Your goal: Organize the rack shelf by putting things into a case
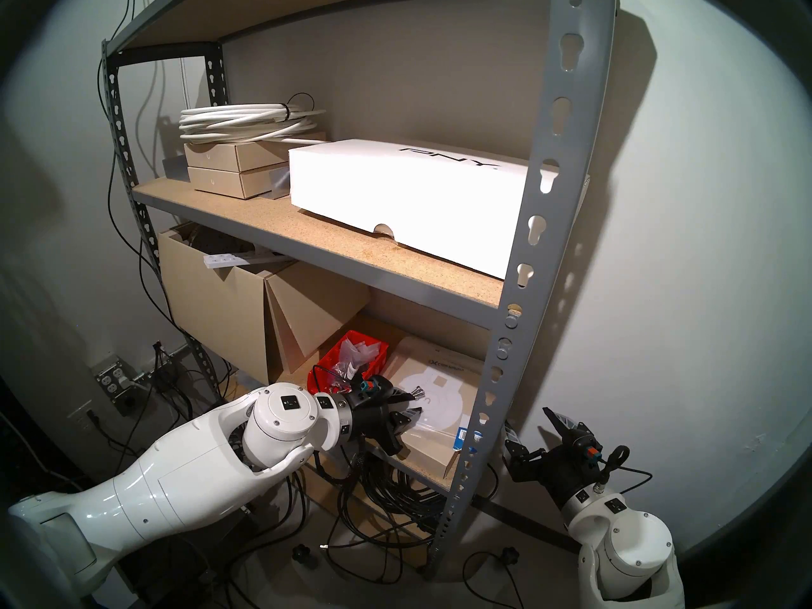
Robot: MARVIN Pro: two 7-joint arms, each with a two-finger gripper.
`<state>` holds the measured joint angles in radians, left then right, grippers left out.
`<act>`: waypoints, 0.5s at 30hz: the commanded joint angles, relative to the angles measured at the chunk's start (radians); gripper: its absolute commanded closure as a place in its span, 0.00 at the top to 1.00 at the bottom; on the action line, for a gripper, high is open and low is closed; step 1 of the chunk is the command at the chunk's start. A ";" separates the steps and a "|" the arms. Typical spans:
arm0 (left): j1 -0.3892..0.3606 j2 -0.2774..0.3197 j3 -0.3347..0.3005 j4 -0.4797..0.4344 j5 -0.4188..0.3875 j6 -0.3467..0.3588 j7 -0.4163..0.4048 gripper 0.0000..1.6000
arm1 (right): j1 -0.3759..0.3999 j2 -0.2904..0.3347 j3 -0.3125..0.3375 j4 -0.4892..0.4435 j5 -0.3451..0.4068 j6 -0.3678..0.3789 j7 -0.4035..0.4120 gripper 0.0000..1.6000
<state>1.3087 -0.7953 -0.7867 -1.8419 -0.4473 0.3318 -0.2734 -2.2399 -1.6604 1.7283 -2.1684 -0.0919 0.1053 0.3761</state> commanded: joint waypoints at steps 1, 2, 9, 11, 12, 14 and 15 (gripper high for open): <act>0.008 0.013 -0.007 -0.030 -0.002 -0.011 0.002 0.60 | 0.006 0.001 0.001 -0.021 0.000 -0.005 -0.001 1.00; 0.008 0.014 -0.007 -0.030 -0.002 -0.011 0.002 0.60 | 0.006 0.001 0.001 -0.021 0.000 -0.005 -0.001 1.00; 0.003 -0.004 0.006 -0.010 0.007 -0.006 0.012 0.61 | 0.006 0.000 0.001 -0.021 0.000 -0.005 0.000 1.00; -0.001 -0.012 0.010 -0.002 0.009 -0.006 0.014 0.61 | 0.006 0.000 0.001 -0.021 -0.001 -0.005 0.000 1.00; -0.002 -0.015 0.012 0.001 0.009 -0.006 0.015 0.61 | 0.006 0.000 0.001 -0.021 -0.001 -0.005 0.000 1.00; -0.007 -0.021 0.014 0.005 0.011 -0.006 0.015 0.60 | 0.006 0.000 0.001 -0.021 -0.001 -0.005 0.000 1.00; -0.010 -0.024 0.015 0.007 0.012 -0.006 0.015 0.61 | 0.006 0.000 0.001 -0.021 -0.001 -0.005 0.000 1.00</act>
<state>1.3152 -0.7913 -0.7783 -1.8445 -0.4438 0.3276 -0.2601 -2.2396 -1.6618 1.7288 -2.1684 -0.0926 0.1053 0.3774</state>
